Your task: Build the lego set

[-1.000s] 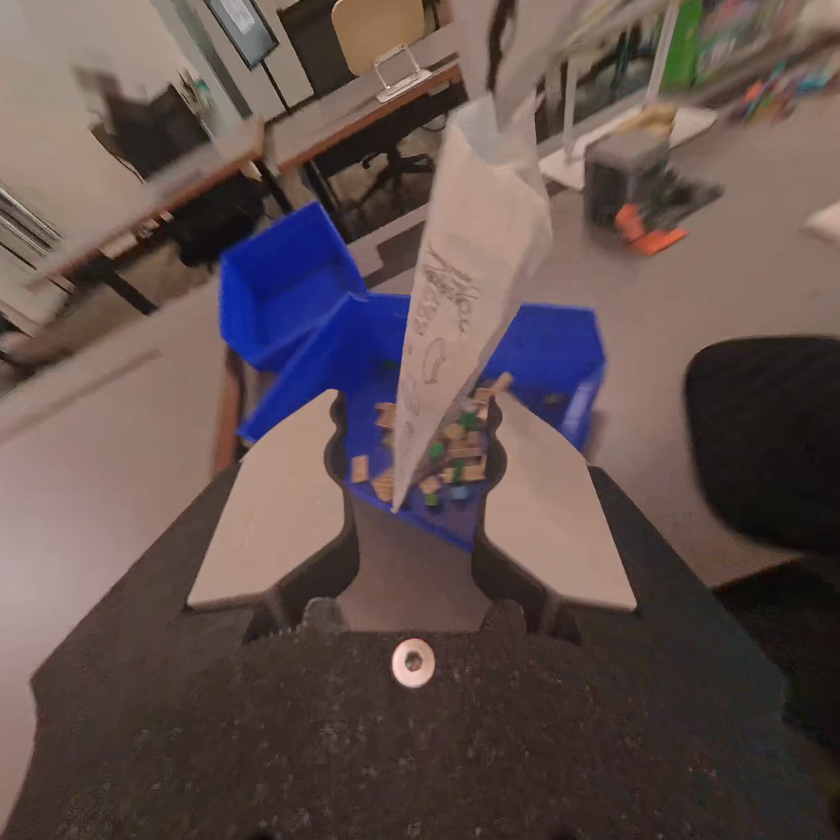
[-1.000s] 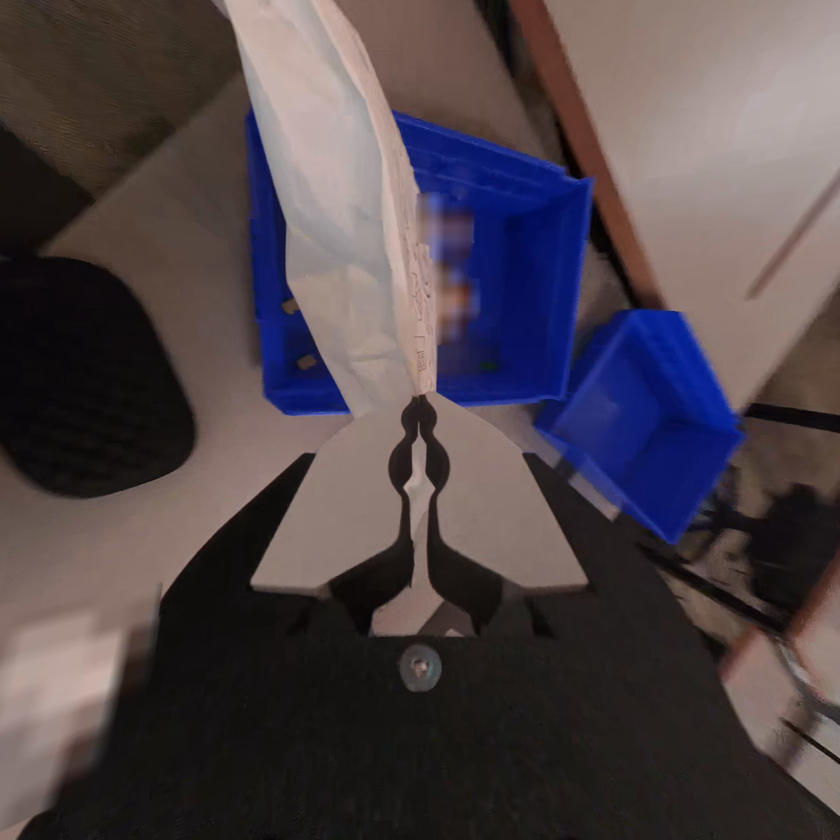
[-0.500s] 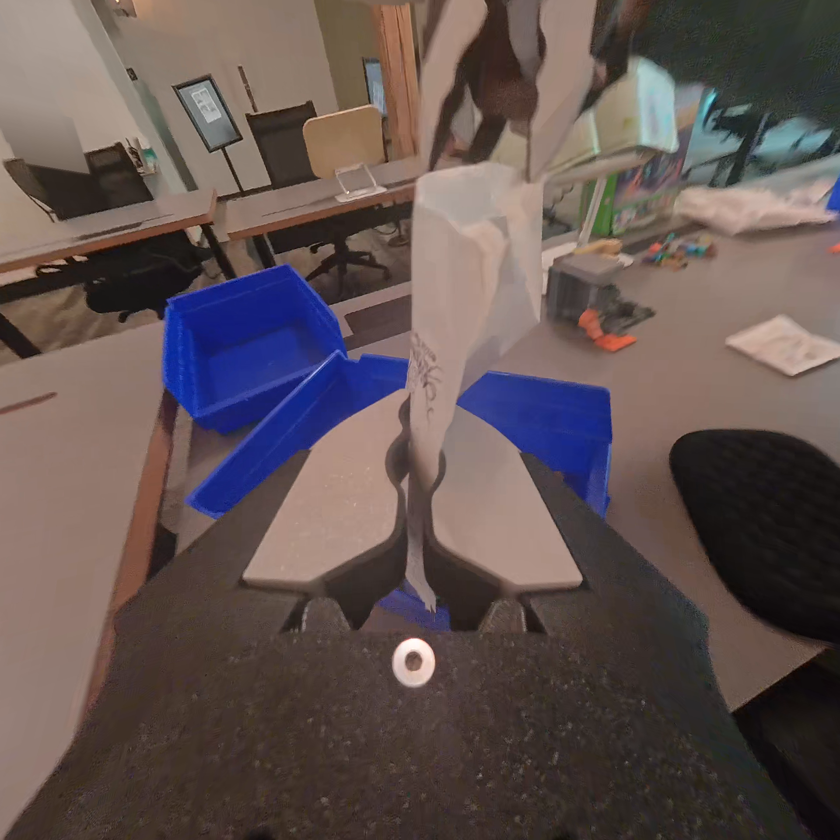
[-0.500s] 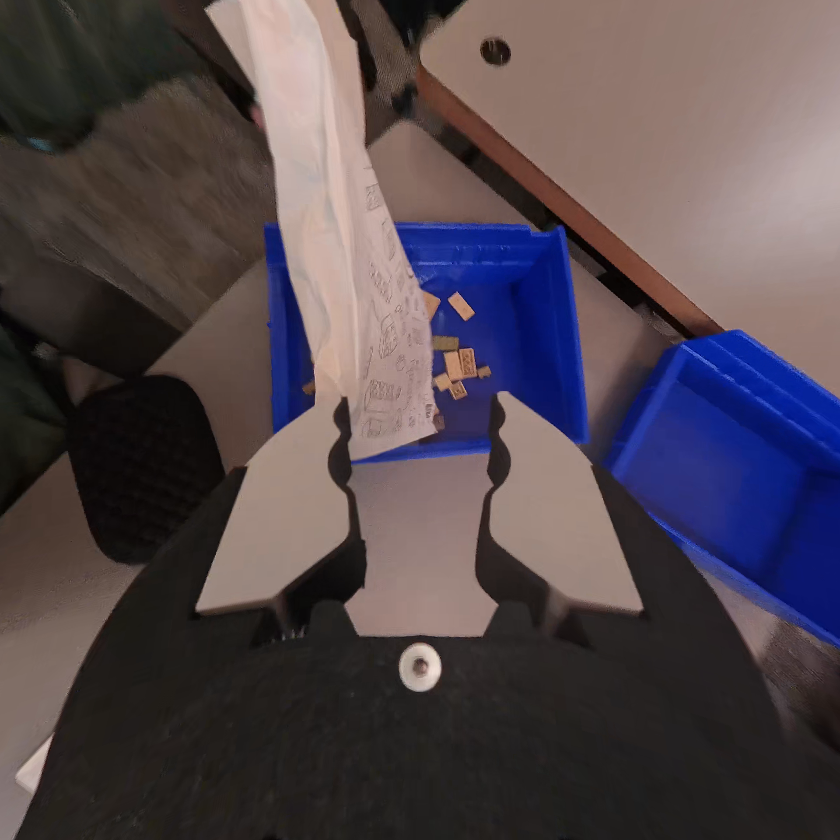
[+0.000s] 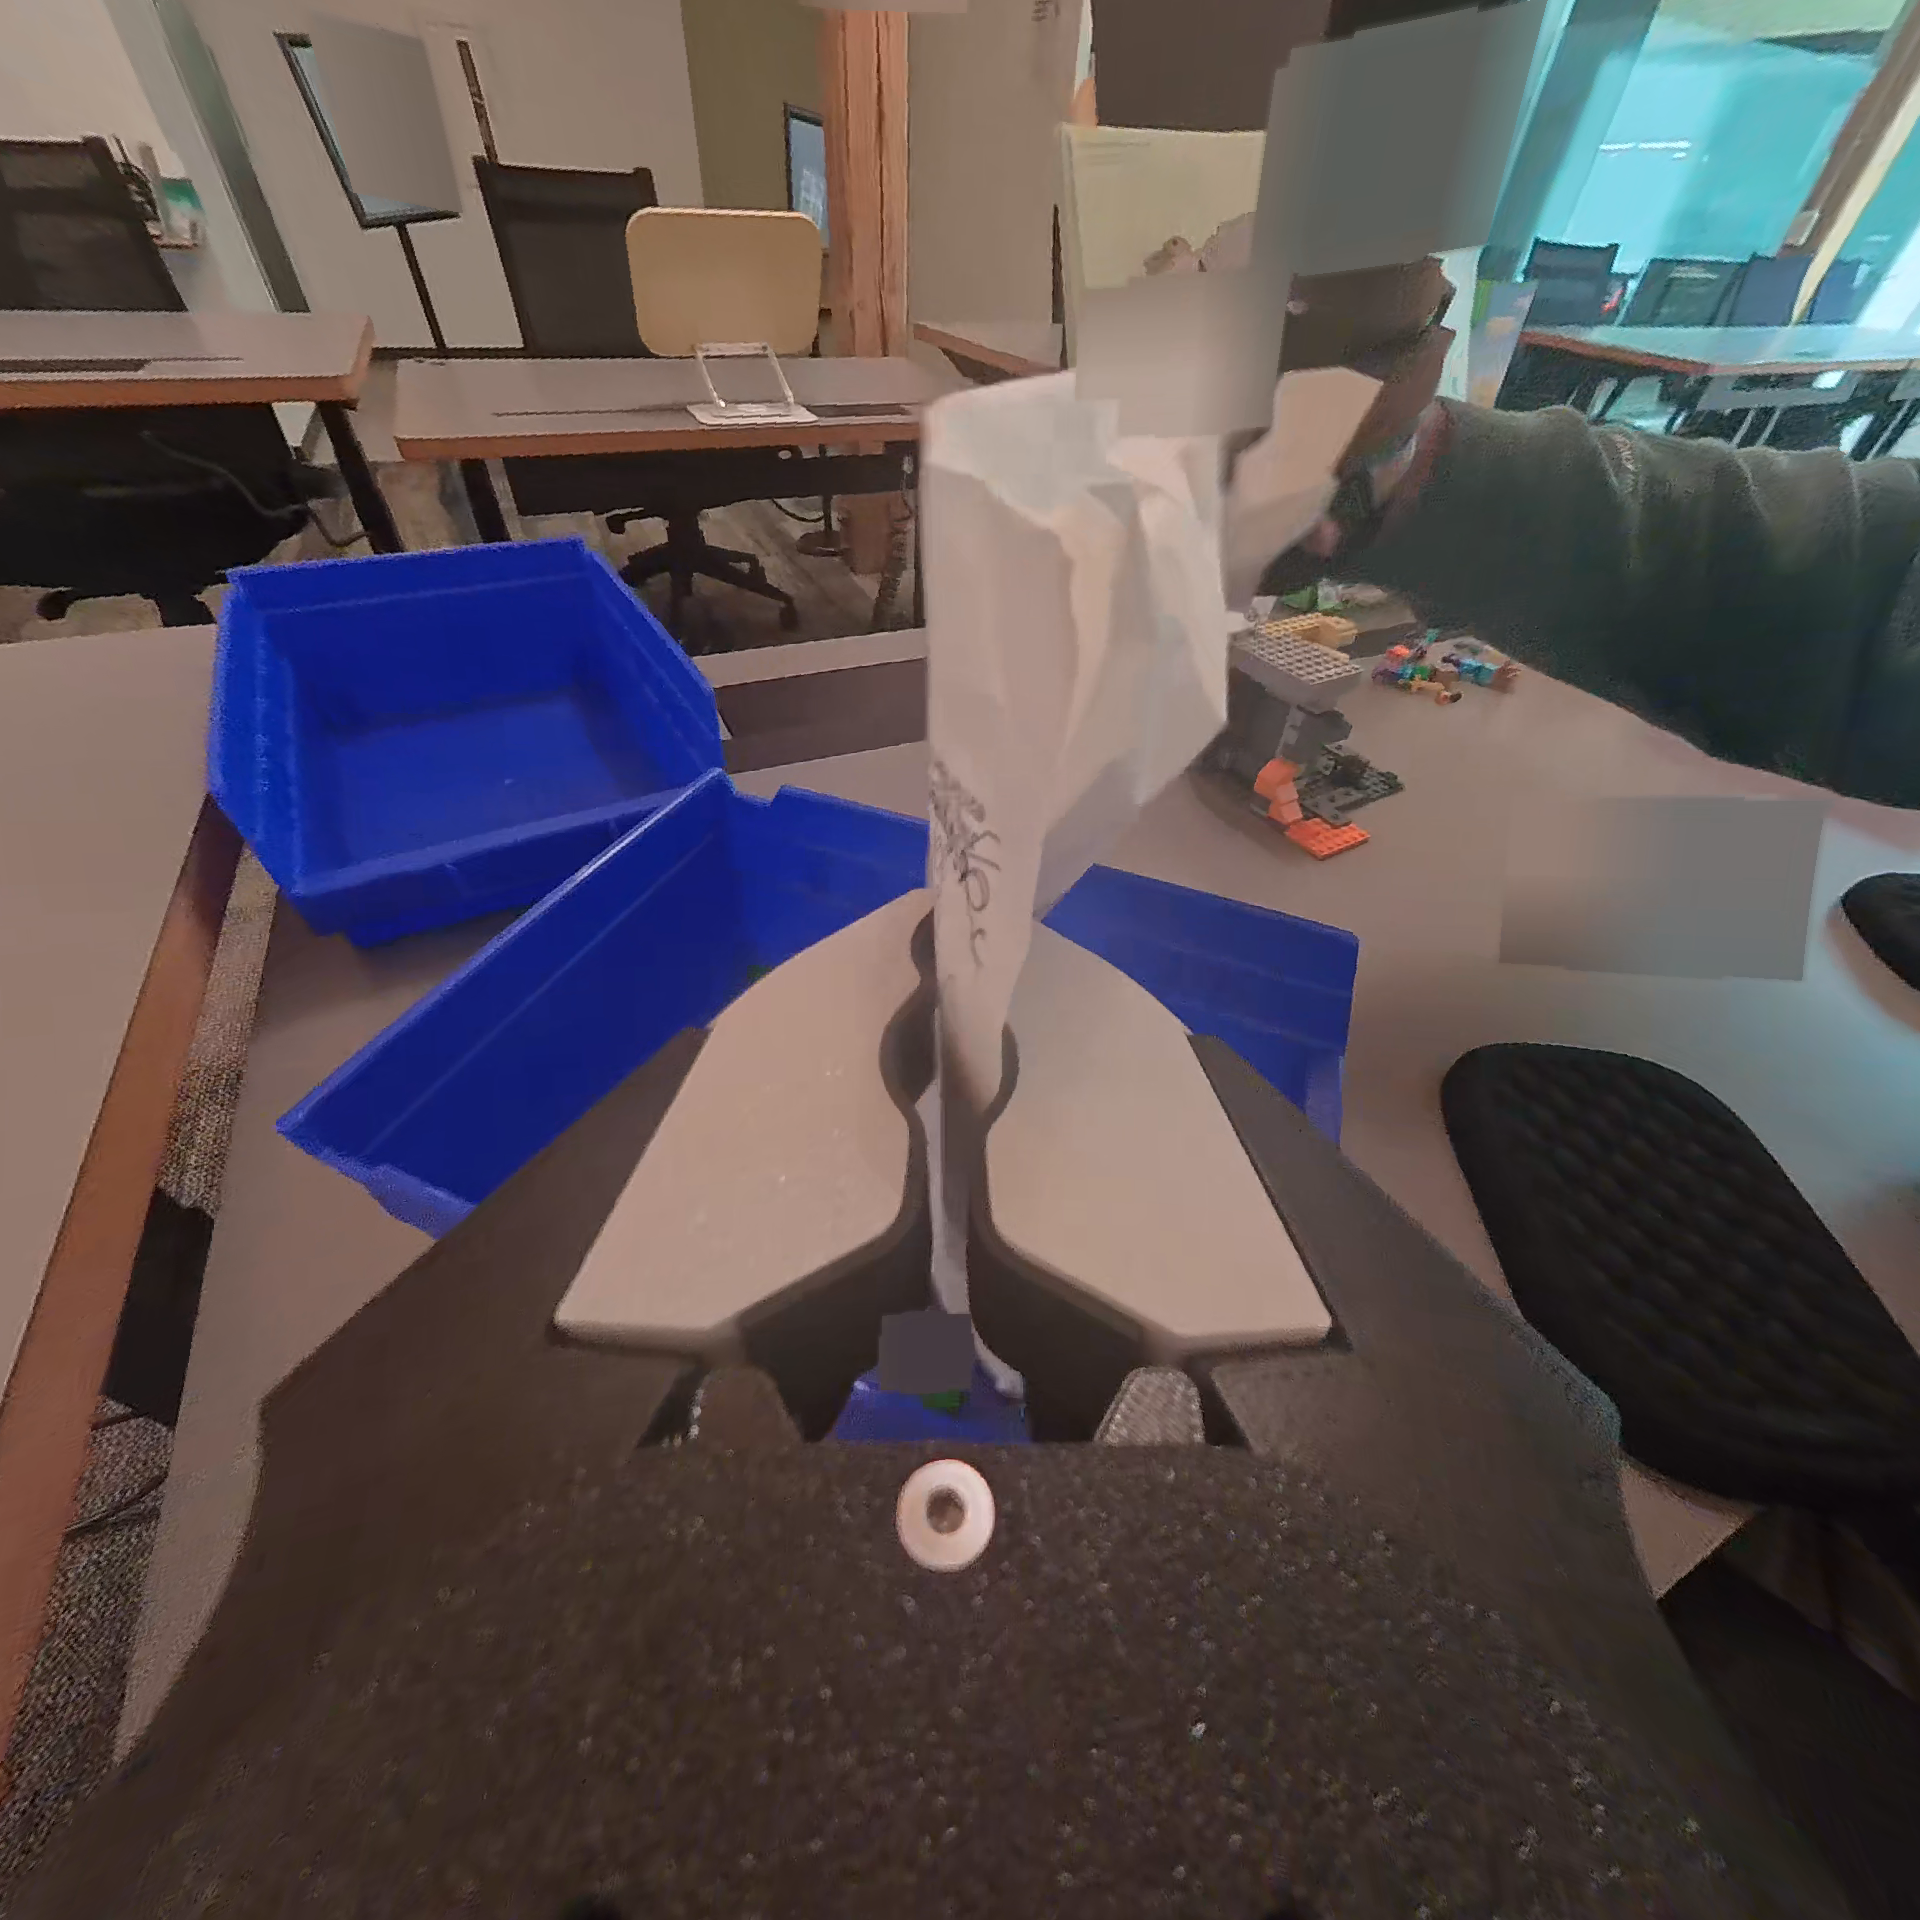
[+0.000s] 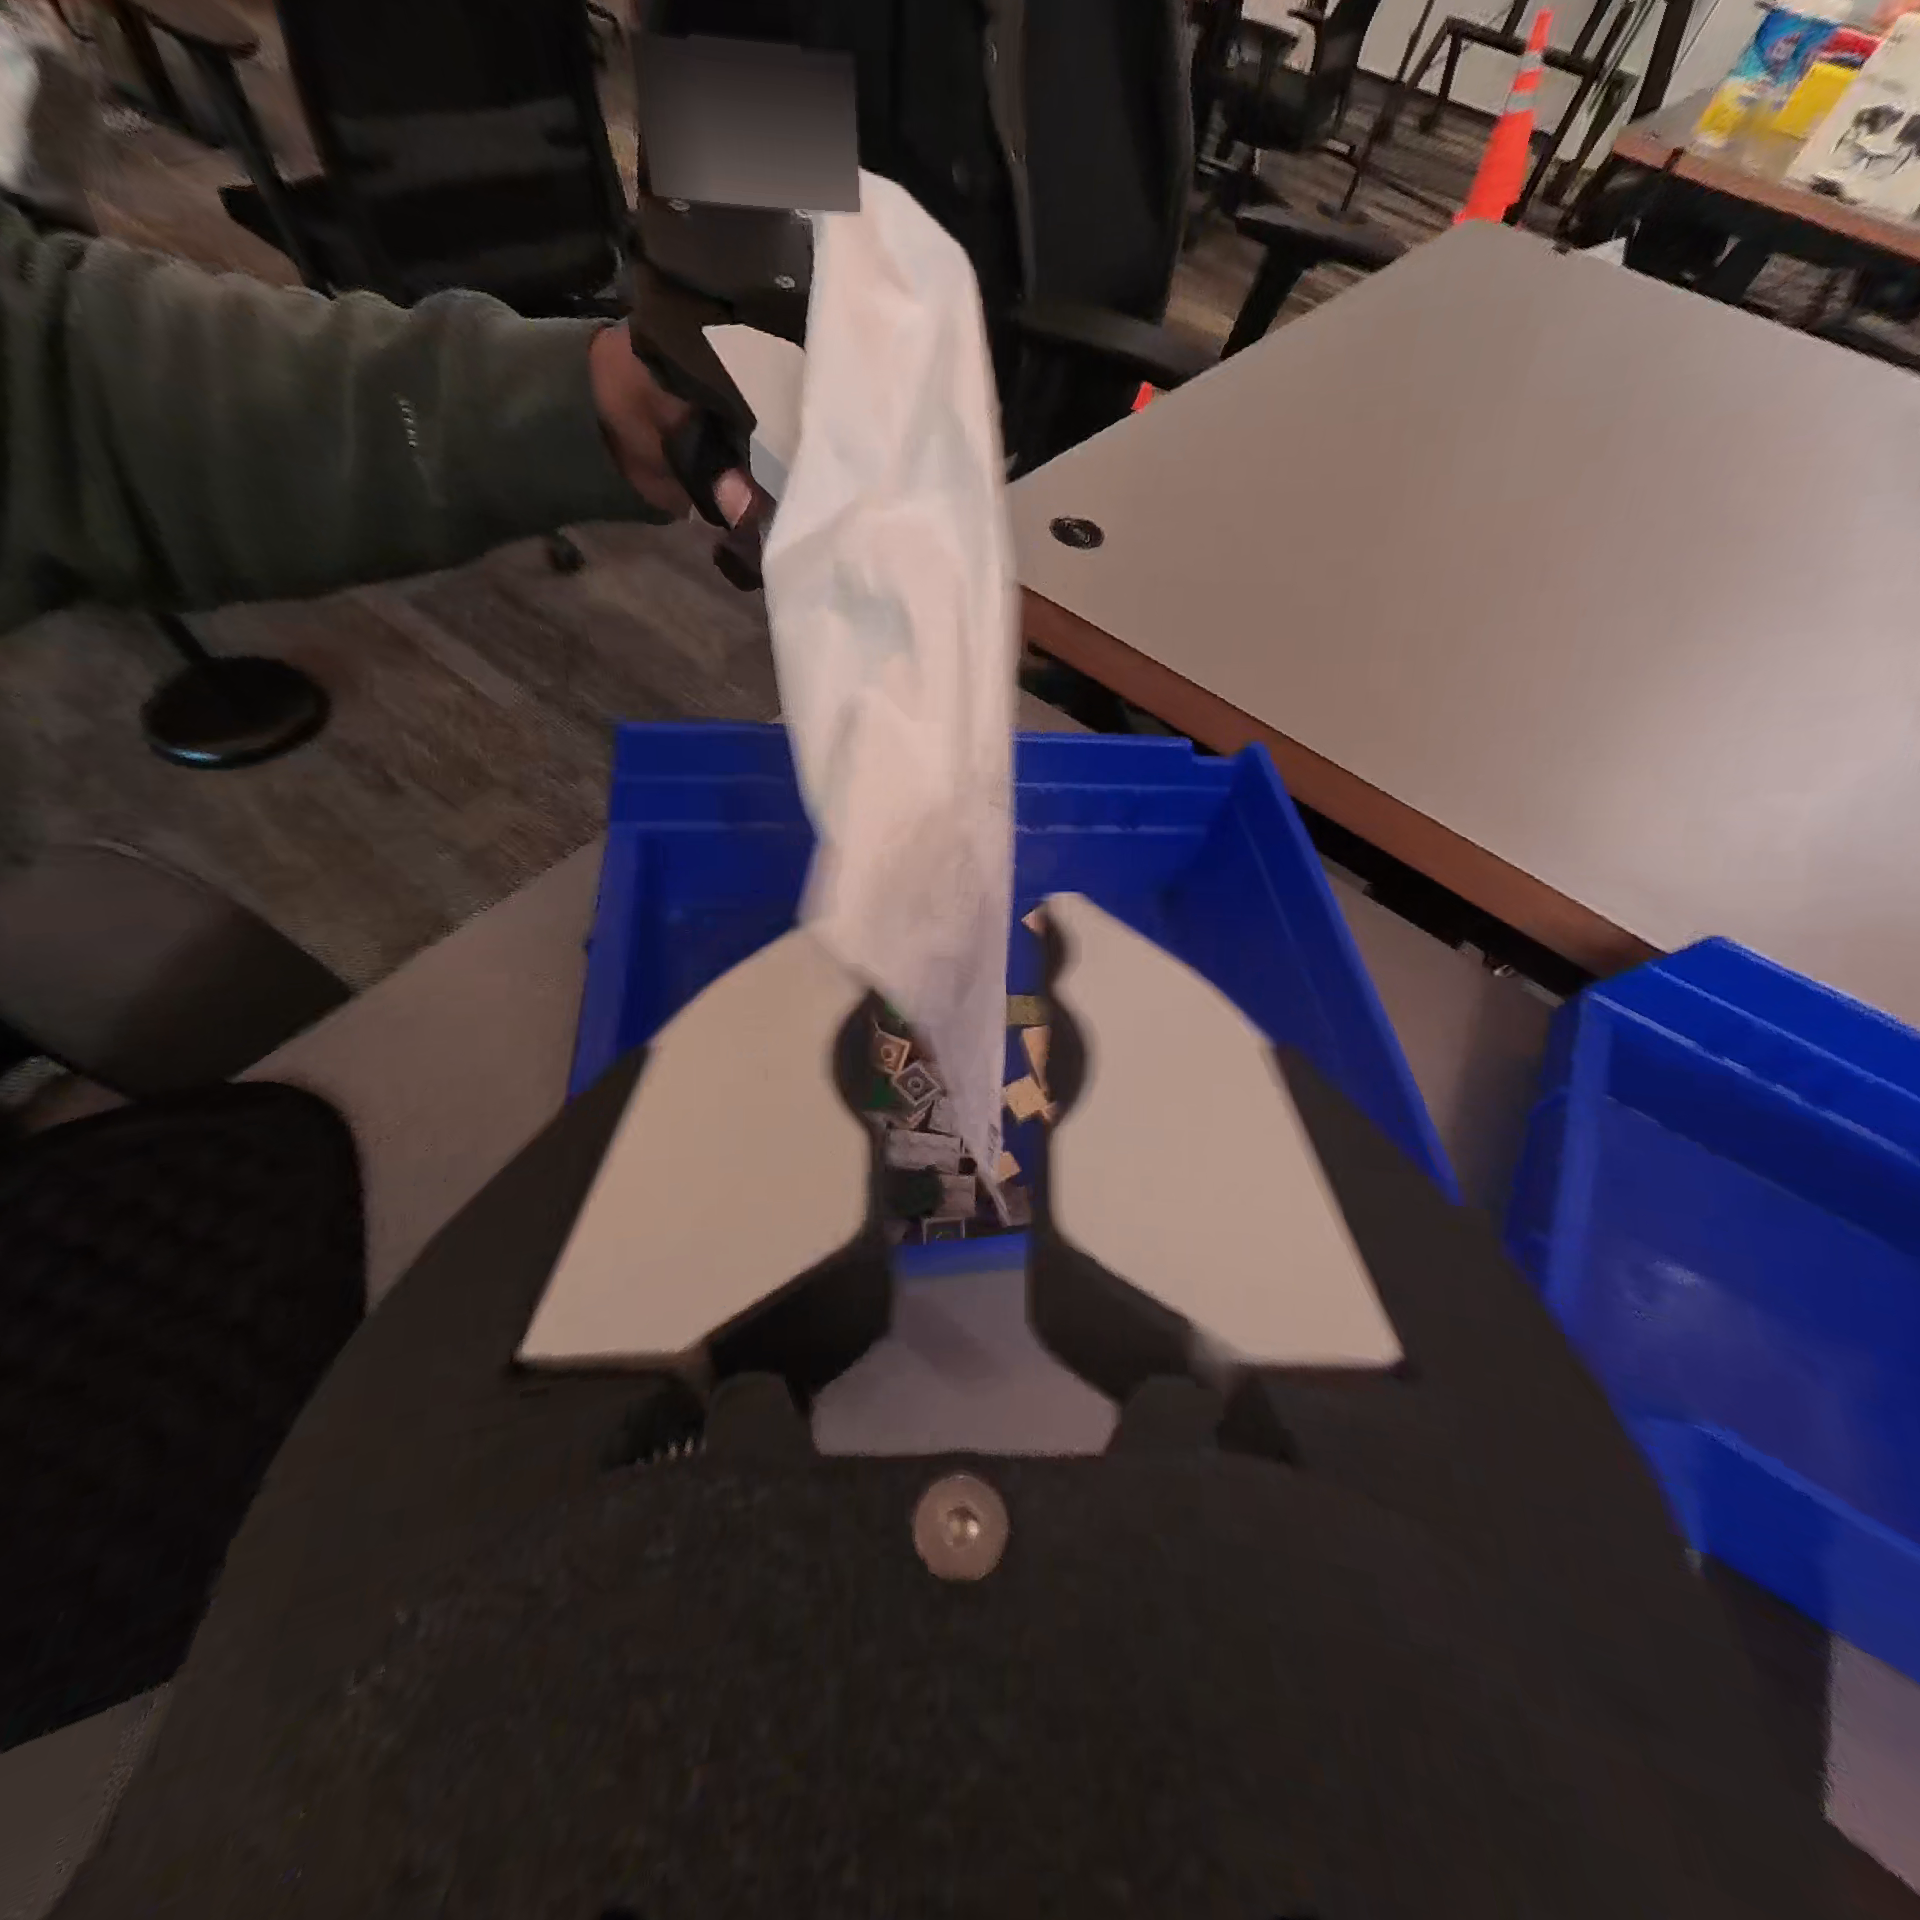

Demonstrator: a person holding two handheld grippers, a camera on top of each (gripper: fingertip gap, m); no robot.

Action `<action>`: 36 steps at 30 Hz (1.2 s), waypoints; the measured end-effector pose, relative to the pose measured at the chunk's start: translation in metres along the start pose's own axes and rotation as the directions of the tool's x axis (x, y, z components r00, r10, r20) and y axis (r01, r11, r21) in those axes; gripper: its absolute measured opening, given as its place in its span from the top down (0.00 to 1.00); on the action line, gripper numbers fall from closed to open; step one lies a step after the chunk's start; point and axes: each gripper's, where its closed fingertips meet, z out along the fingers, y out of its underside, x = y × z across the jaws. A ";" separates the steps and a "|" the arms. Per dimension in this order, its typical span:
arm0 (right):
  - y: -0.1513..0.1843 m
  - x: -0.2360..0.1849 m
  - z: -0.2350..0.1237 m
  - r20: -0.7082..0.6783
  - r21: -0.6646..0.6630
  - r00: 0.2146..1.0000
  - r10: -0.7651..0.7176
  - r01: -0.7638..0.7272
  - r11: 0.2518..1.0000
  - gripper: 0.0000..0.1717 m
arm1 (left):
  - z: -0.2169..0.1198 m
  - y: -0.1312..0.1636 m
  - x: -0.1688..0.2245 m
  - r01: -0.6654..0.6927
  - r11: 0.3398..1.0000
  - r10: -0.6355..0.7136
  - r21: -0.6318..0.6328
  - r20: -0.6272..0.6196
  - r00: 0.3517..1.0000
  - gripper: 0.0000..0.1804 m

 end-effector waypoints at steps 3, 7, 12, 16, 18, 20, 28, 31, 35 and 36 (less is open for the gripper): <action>-0.010 0.002 0.006 0.003 0.043 1.000 0.027 -0.027 0.999 1.00 | 0.006 -0.006 0.006 0.024 0.999 -0.023 0.028 -0.023 0.999 1.00; -0.013 -0.002 0.018 0.042 0.032 0.998 0.055 -0.056 0.998 1.00 | 0.018 -0.004 0.014 -0.030 0.999 0.030 -0.019 -0.017 0.999 1.00; -0.003 0.010 -0.006 0.011 0.043 0.995 0.097 -0.097 0.994 1.00 | 0.003 0.000 0.007 -0.038 0.998 0.038 -0.050 0.001 0.999 1.00; 0.005 0.008 -0.001 -0.002 0.011 0.994 0.109 -0.109 0.994 1.00 | 0.018 0.012 0.016 -0.085 0.989 0.086 -0.124 0.004 0.996 1.00; 0.003 0.001 0.008 0.020 0.005 0.994 0.111 -0.111 0.994 1.00 | 0.026 0.011 0.023 -0.100 0.985 0.099 -0.140 -0.013 0.995 1.00; 0.003 0.003 0.005 0.000 0.002 0.996 0.091 -0.091 0.996 1.00 | 0.019 0.007 0.015 -0.110 0.985 0.114 -0.134 0.020 0.993 1.00; 0.006 -0.006 -0.003 0.032 0.036 0.990 0.137 -0.138 0.990 1.00 | 0.019 0.011 0.019 -0.132 0.982 0.137 -0.138 0.028 0.990 1.00; 0.005 -0.007 -0.007 0.026 0.046 0.991 0.132 -0.133 0.990 1.00 | 0.013 0.005 0.017 -0.123 0.984 0.126 -0.129 0.016 0.992 1.00; 0.008 -0.006 -0.016 0.018 0.054 0.988 0.153 -0.154 0.987 1.00 | 0.011 0.007 0.021 -0.139 0.979 0.142 -0.147 0.006 0.990 1.00; 0.007 -0.010 -0.009 0.019 0.053 0.990 0.137 -0.138 0.989 1.00 | 0.018 0.009 0.025 -0.148 0.977 0.149 -0.153 -0.010 0.989 1.00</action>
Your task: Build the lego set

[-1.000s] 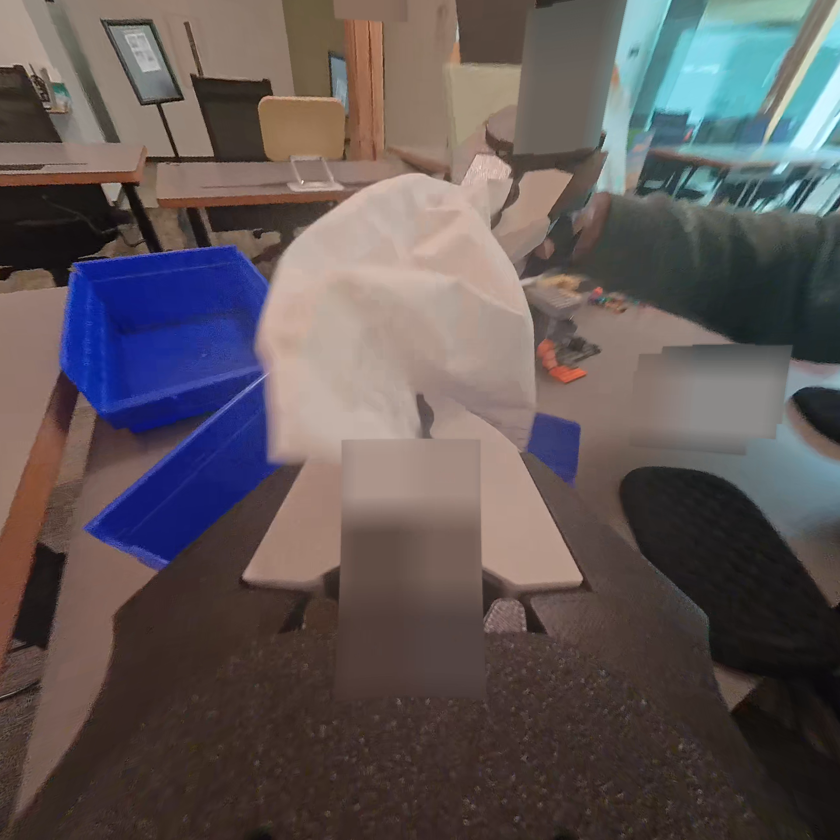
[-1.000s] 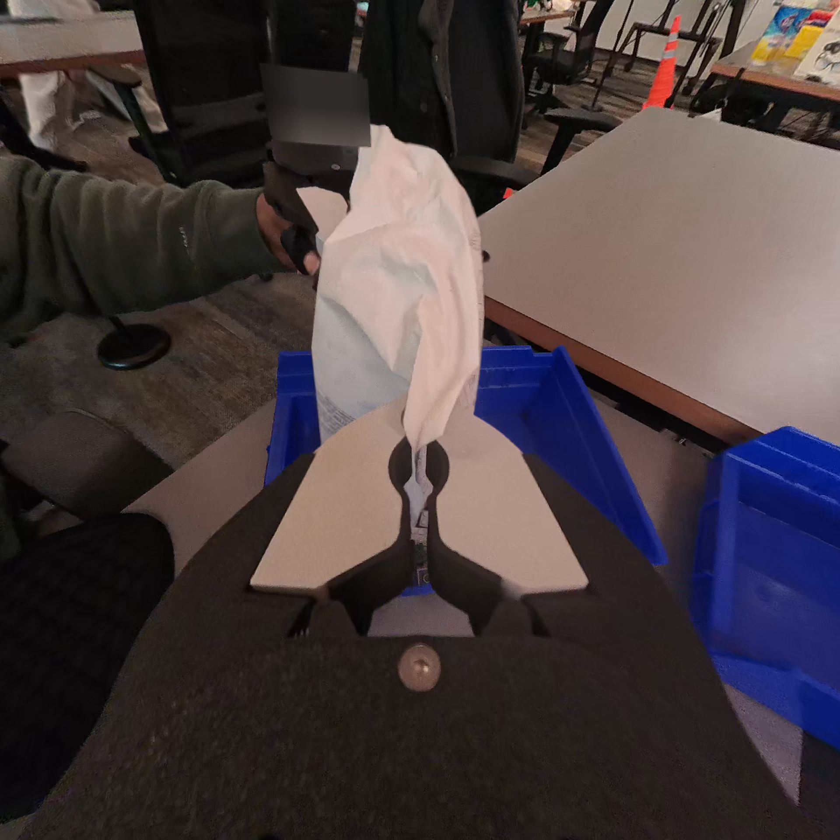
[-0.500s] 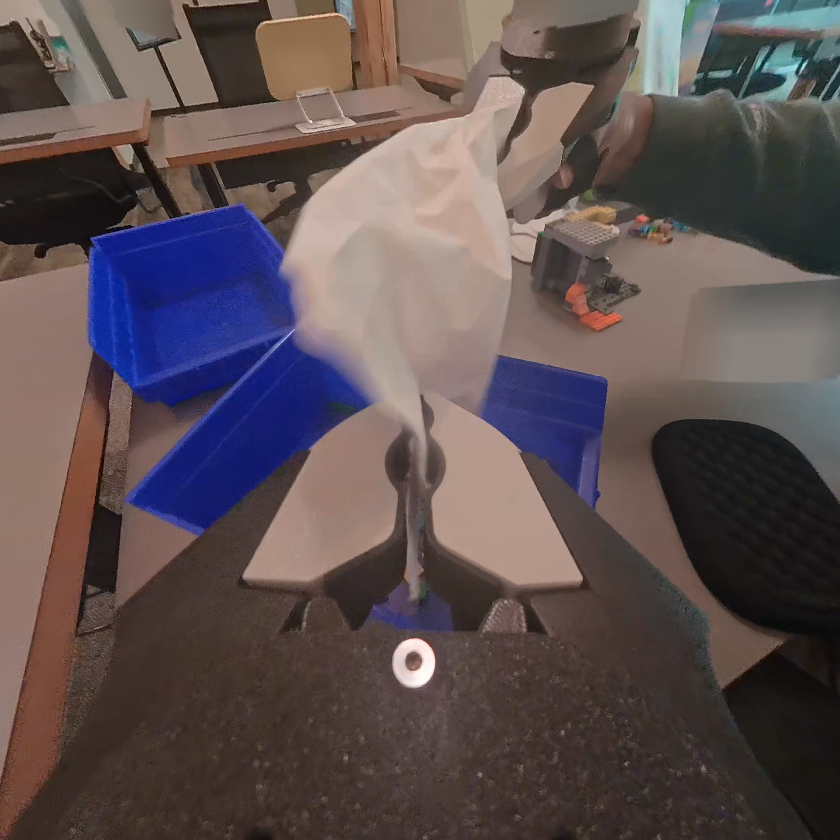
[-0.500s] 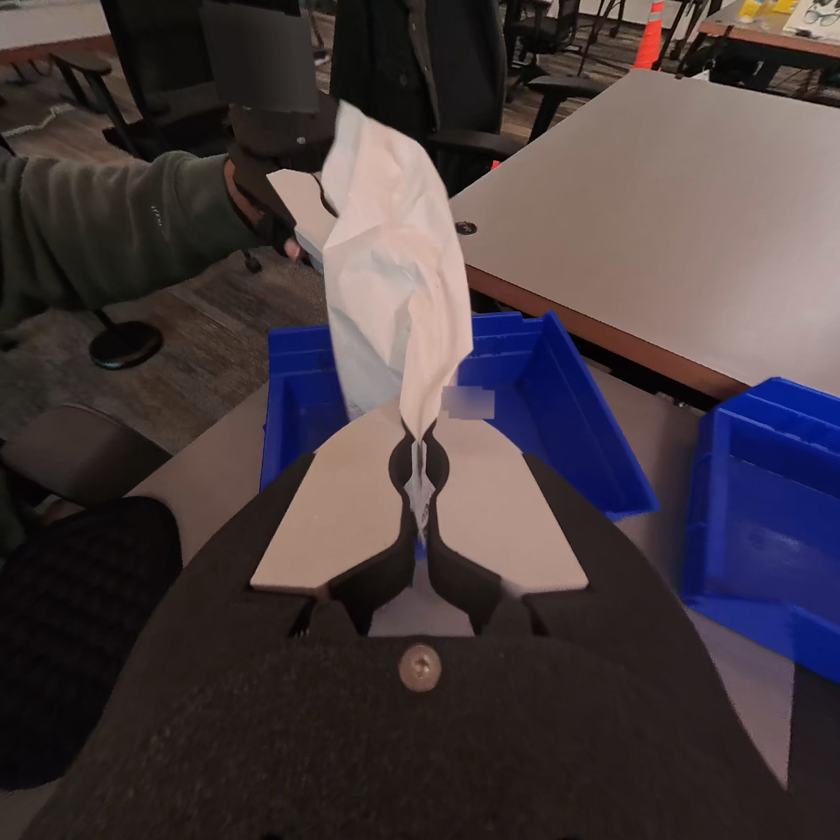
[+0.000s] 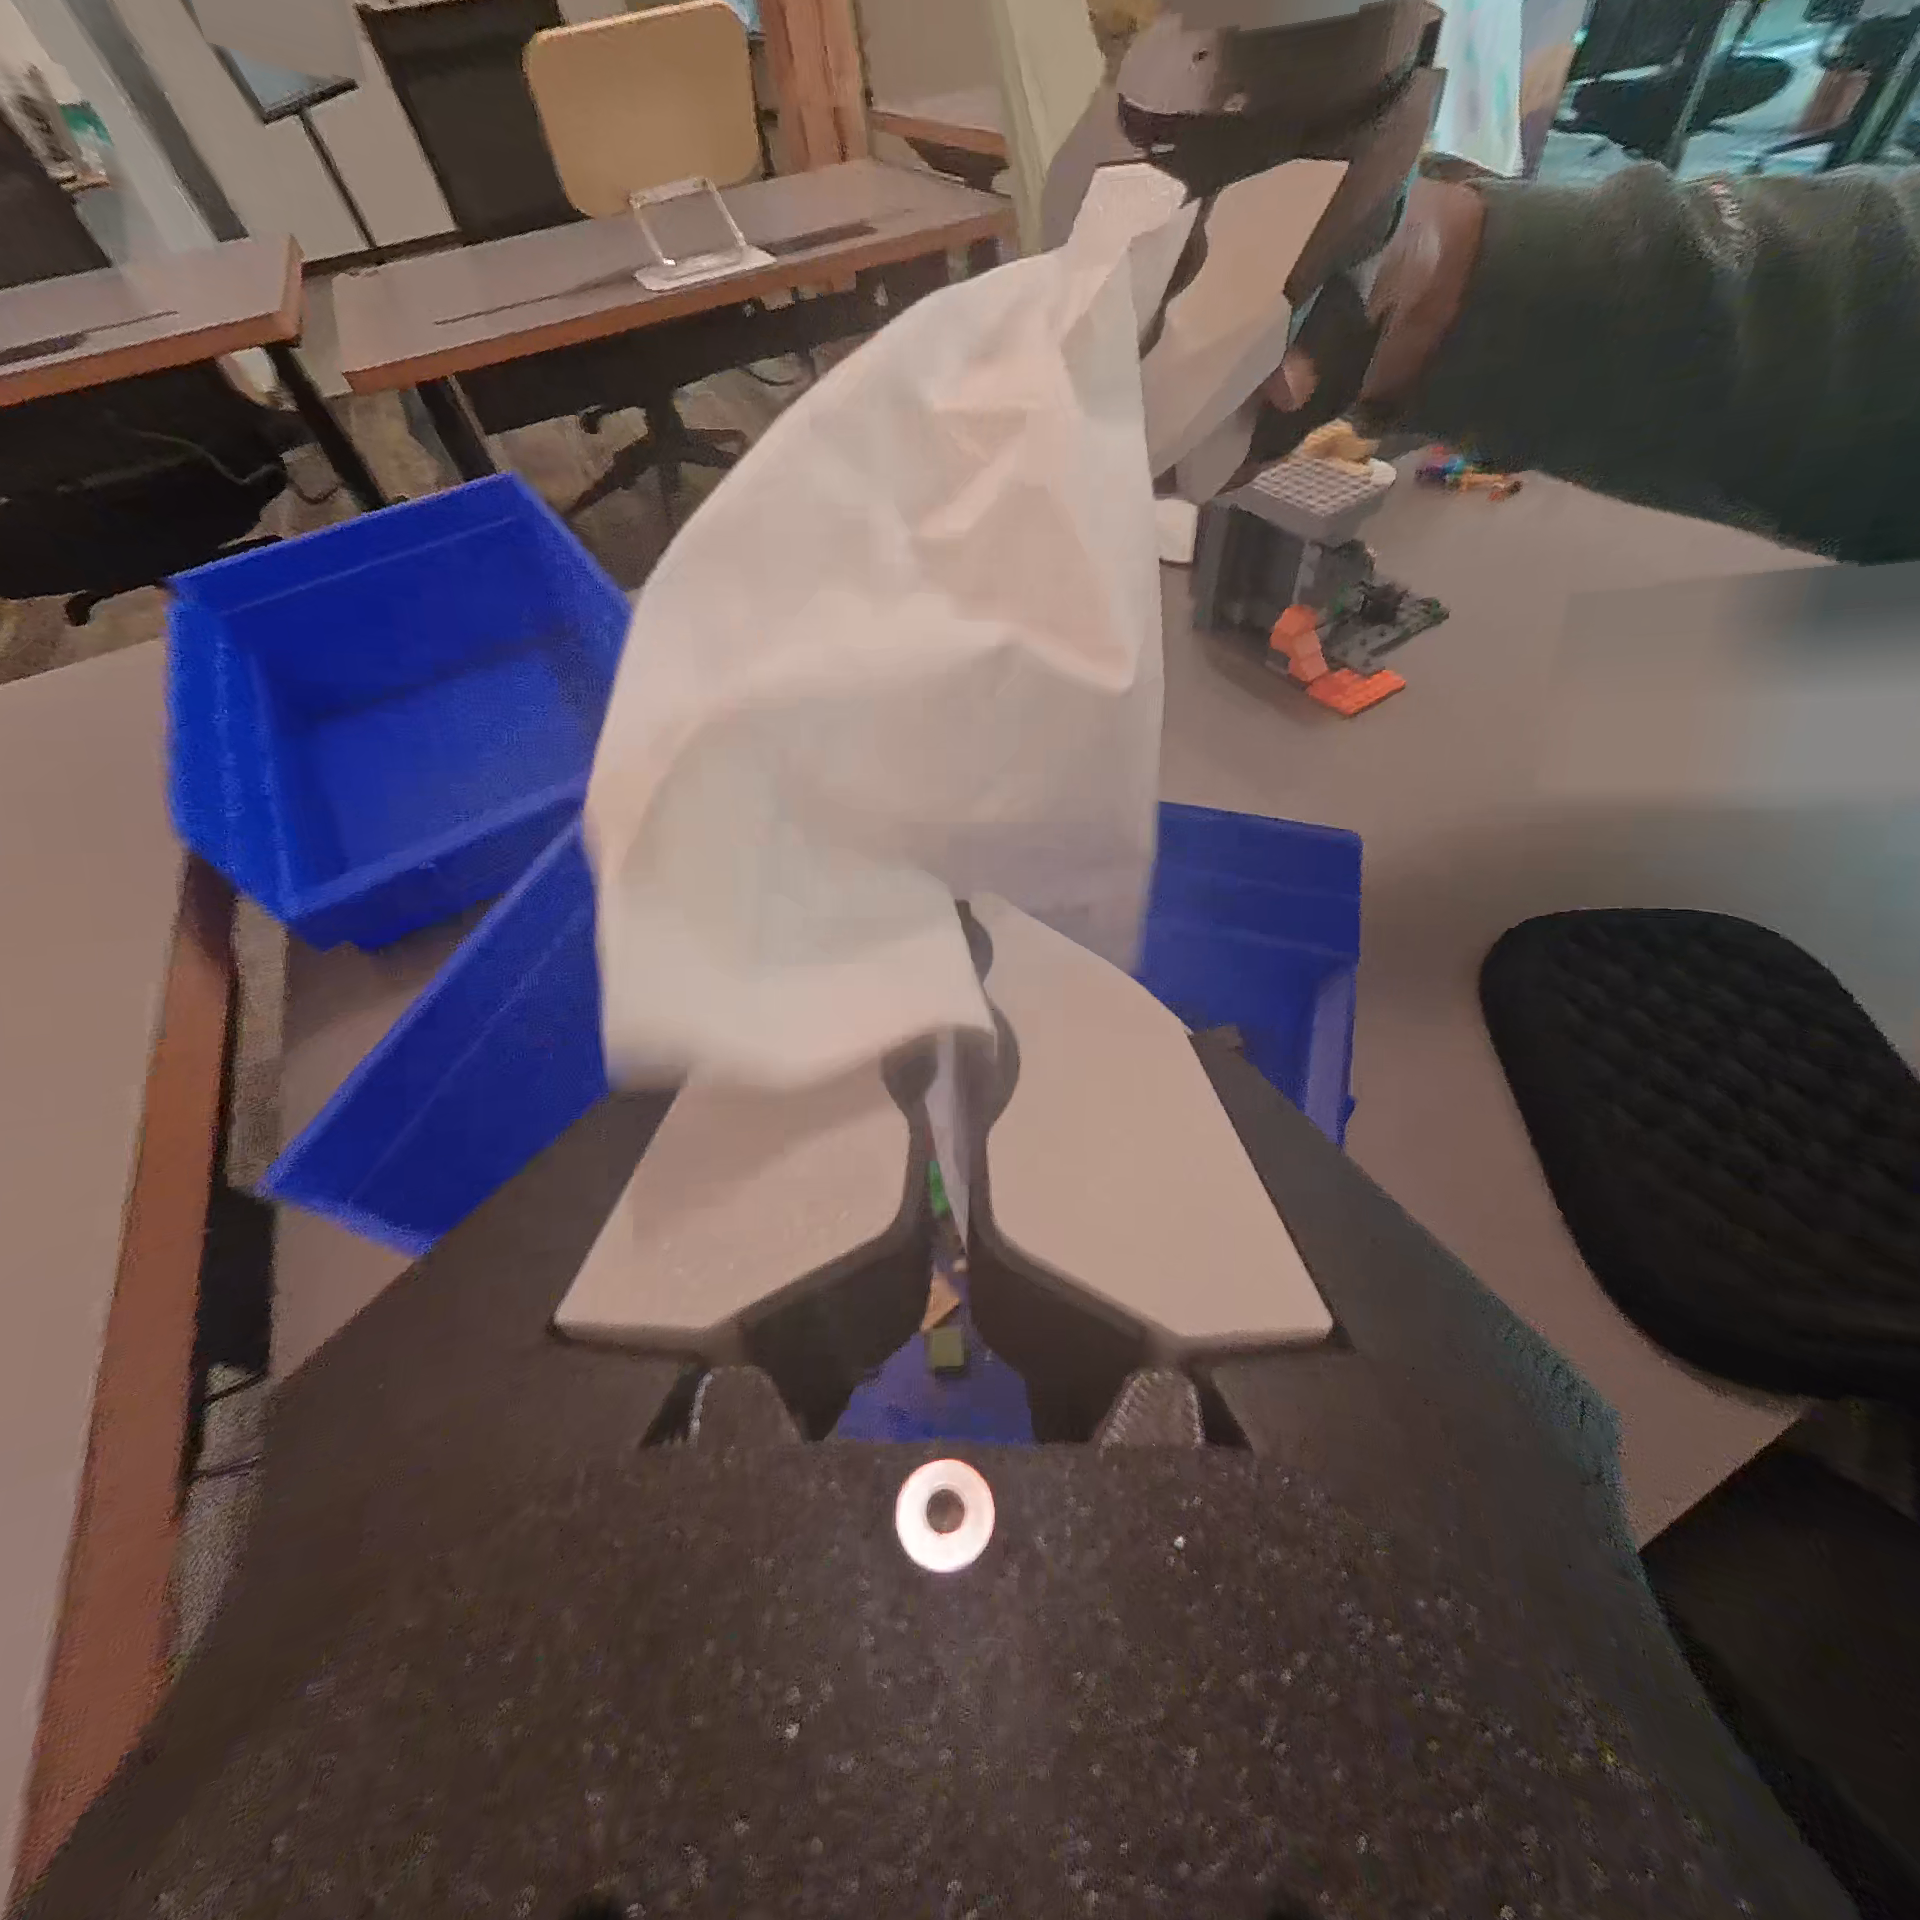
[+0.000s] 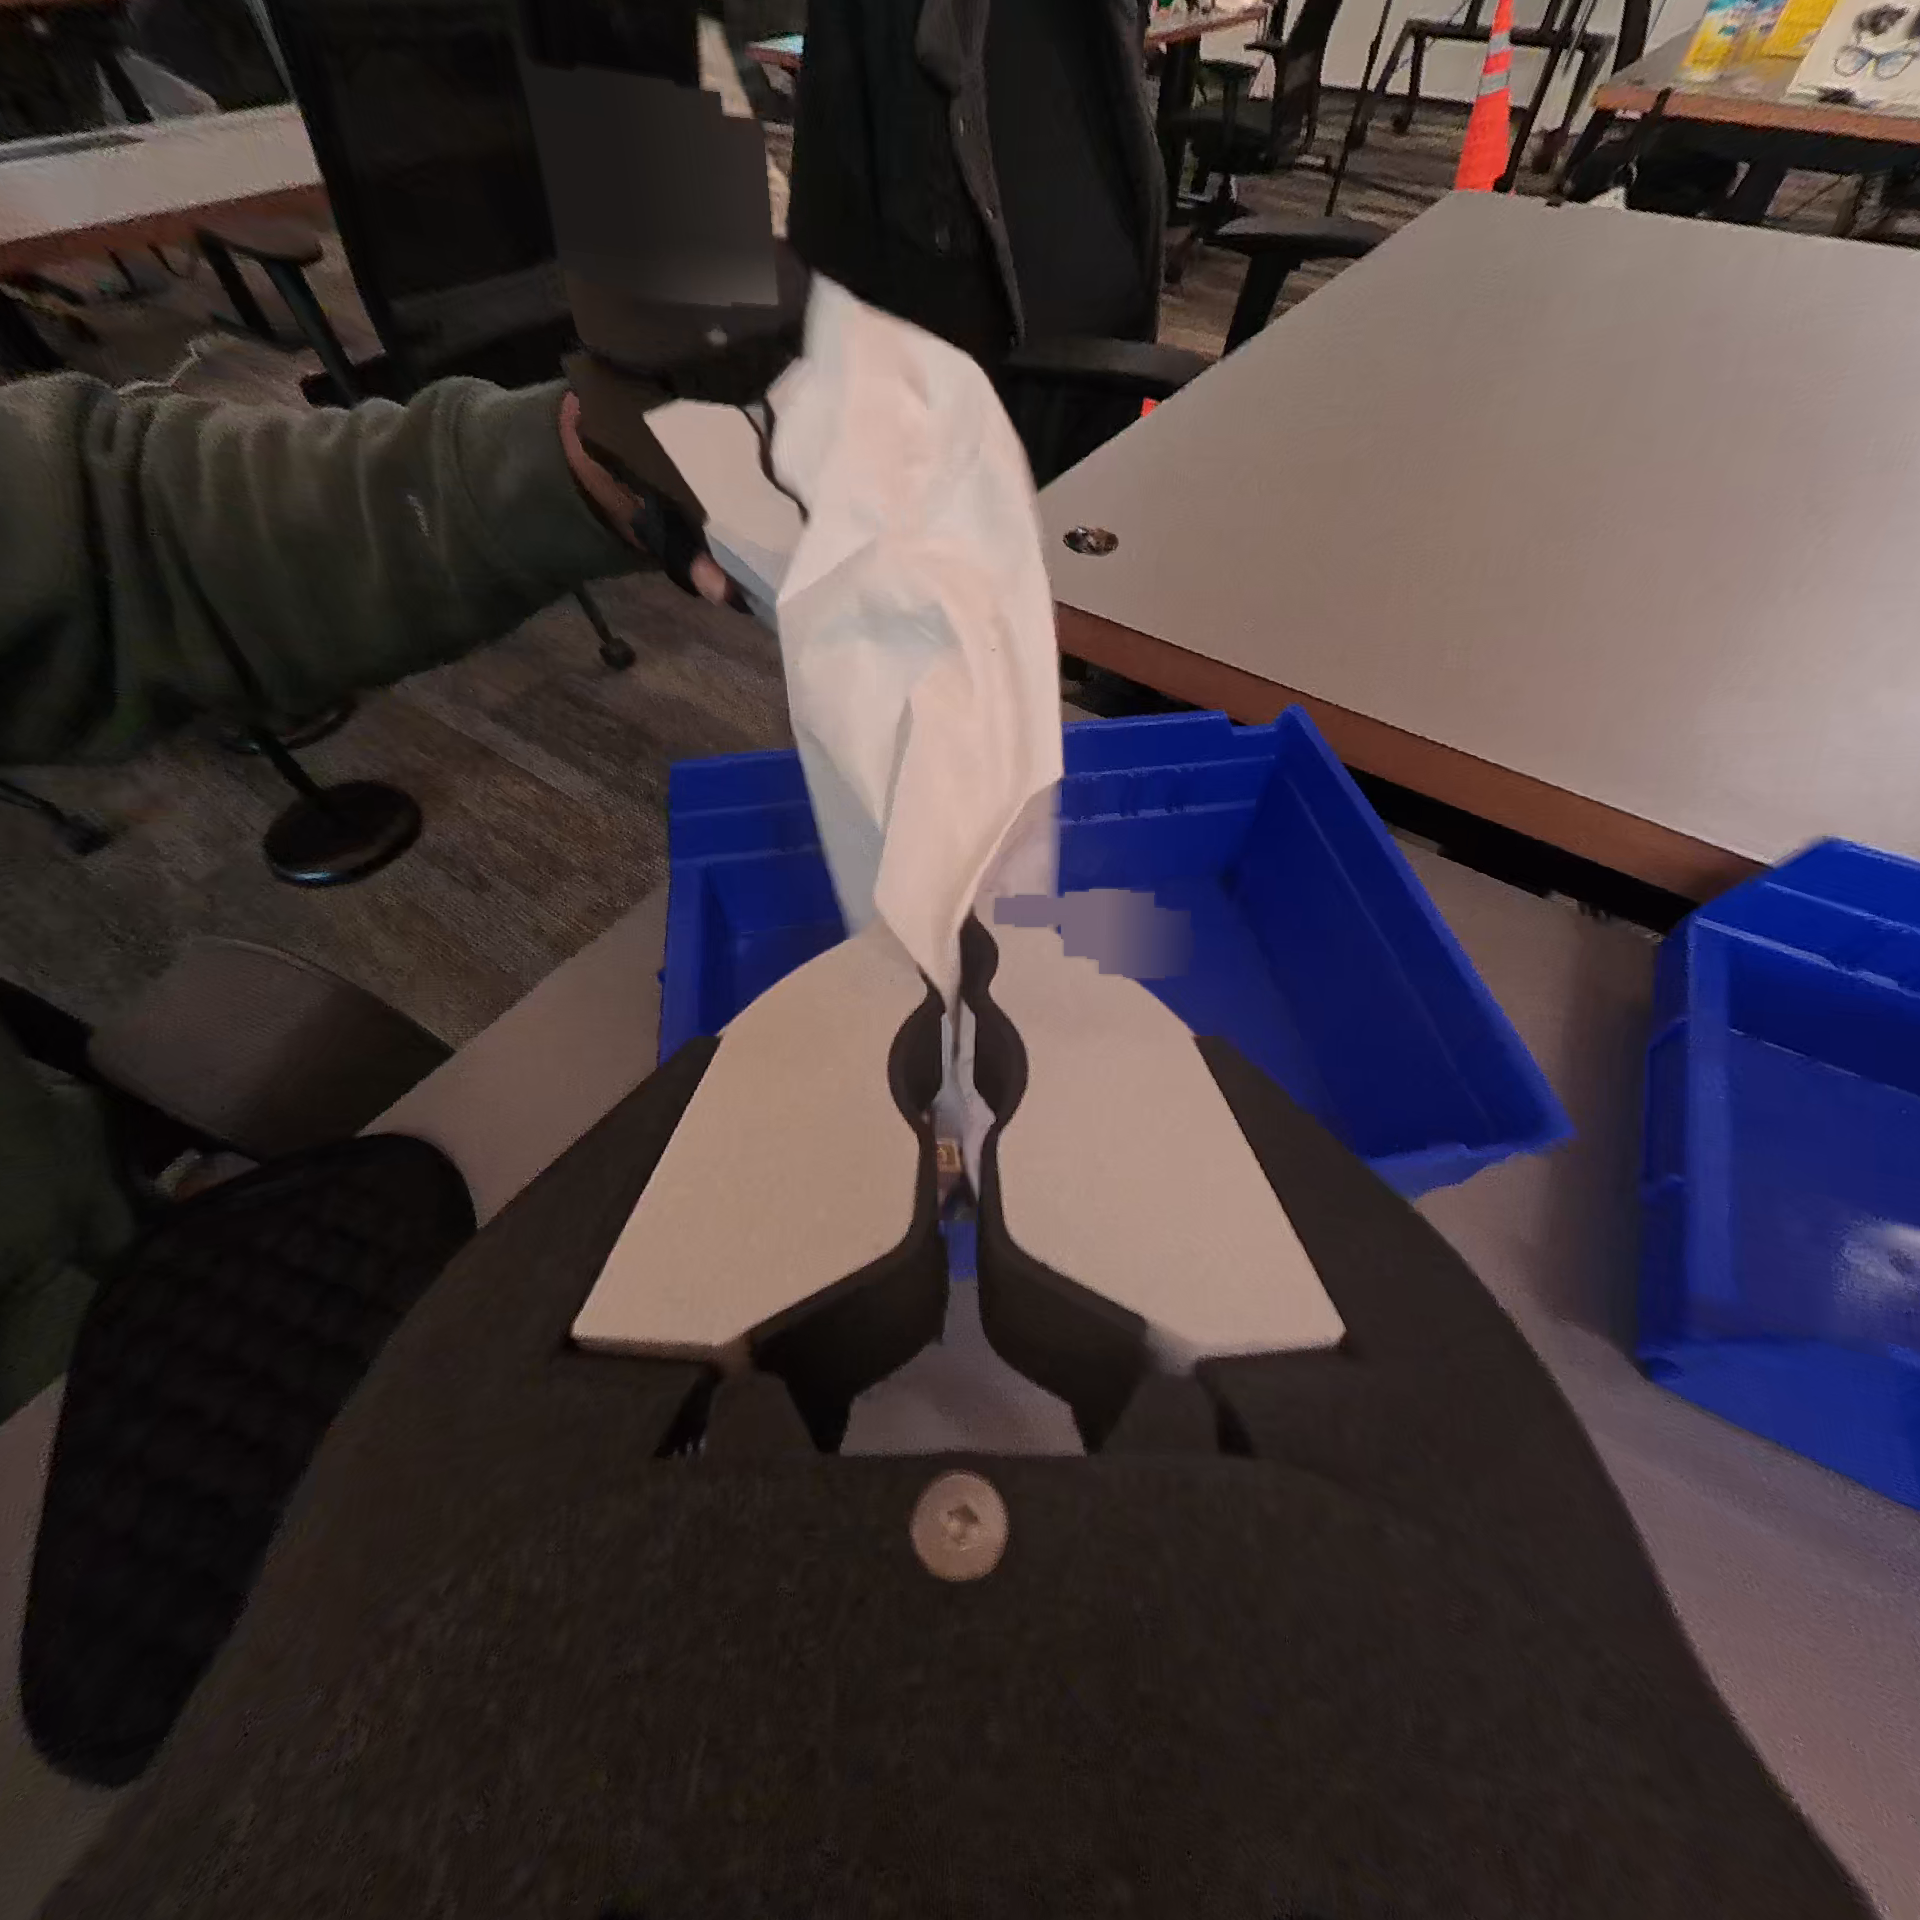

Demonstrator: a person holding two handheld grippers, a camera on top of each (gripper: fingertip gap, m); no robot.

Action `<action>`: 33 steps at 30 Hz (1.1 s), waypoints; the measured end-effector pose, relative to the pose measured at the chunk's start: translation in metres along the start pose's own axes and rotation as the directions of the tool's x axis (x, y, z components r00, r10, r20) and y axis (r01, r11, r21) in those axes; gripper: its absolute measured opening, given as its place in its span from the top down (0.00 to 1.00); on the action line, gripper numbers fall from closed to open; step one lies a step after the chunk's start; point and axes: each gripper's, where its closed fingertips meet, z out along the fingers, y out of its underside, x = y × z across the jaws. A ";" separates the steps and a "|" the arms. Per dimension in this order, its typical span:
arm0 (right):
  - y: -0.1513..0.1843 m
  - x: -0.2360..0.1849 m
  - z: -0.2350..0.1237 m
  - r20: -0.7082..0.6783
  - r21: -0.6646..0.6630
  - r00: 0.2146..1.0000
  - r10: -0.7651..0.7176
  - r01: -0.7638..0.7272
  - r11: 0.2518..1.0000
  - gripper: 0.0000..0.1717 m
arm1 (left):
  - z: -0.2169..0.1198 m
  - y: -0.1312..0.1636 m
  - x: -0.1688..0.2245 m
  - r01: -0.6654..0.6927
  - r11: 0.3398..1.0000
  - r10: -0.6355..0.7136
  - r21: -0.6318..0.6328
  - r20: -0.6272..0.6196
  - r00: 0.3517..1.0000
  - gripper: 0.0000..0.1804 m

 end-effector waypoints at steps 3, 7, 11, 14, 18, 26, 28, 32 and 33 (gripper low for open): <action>-0.003 -0.009 0.008 -0.009 -0.003 0.999 -0.036 0.036 0.999 1.00 | 0.001 -0.004 -0.004 -0.014 1.000 0.014 -0.010 0.017 1.000 1.00; 0.000 0.000 -0.013 -0.041 0.022 0.999 0.008 -0.007 1.000 1.00 | -0.007 -0.005 -0.008 0.038 0.999 -0.038 0.002 0.021 0.999 1.00; -0.001 -0.014 0.004 -0.041 0.006 0.999 -0.023 0.023 1.000 1.00 | 0.012 -0.009 0.010 -0.014 1.000 0.014 -0.005 0.004 1.000 1.00; 0.000 -0.006 -0.010 -0.083 0.023 0.996 -0.008 0.010 1.000 1.00 | -0.005 -0.011 -0.007 0.029 0.999 -0.031 0.028 0.073 0.997 1.00; 0.005 -0.006 -0.007 -0.107 -0.014 0.994 -0.015 0.014 1.000 1.00 | 0.004 -0.003 0.005 0.004 1.000 -0.003 -0.015 0.062 0.998 1.00; -0.005 -0.012 -0.028 -0.197 -0.049 0.970 -0.139 0.132 0.990 1.00 | -0.012 -0.018 0.002 -0.085 0.996 0.082 0.035 0.087 0.993 1.00; -0.011 -0.024 -0.042 -0.195 -0.035 0.967 -0.163 0.159 0.987 1.00 | -0.013 -0.033 0.017 -0.087 0.991 0.085 0.106 0.025 0.996 1.00; -0.007 -0.056 -0.077 -0.247 -0.066 0.935 -0.254 0.245 0.967 1.00 | -0.013 -0.048 0.040 -0.078 0.981 0.083 0.176 -0.021 0.996 0.93; -0.003 -0.066 -0.088 -0.267 -0.074 0.923 -0.276 0.266 0.961 1.00 | -0.012 -0.050 0.050 -0.059 0.981 0.069 0.185 -0.048 0.996 0.90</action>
